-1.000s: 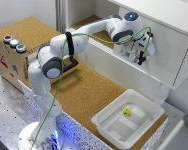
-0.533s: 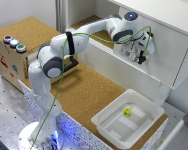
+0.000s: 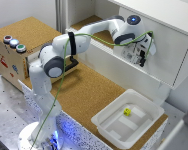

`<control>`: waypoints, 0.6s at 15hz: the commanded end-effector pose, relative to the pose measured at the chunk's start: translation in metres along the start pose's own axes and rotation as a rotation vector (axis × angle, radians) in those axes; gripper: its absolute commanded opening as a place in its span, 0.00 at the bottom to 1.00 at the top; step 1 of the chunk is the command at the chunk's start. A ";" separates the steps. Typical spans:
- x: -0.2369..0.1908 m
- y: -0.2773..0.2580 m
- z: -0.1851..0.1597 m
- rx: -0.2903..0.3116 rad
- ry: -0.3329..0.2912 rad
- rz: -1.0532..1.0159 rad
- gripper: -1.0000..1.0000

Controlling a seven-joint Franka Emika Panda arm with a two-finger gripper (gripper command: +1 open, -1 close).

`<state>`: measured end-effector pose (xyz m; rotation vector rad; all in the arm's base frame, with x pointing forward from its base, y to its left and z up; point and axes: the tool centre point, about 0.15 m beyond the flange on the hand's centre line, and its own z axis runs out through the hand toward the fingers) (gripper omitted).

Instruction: Move the door all the way to the left and let go

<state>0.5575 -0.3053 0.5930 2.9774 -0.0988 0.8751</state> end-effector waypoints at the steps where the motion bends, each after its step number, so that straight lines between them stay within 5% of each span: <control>1: 0.029 0.018 0.011 0.080 -0.051 -0.042 0.00; 6: 0.023 0.005 0.010 0.005 -0.052 -0.025 0.00; 9: 0.017 -0.014 0.009 0.015 -0.059 -0.035 0.00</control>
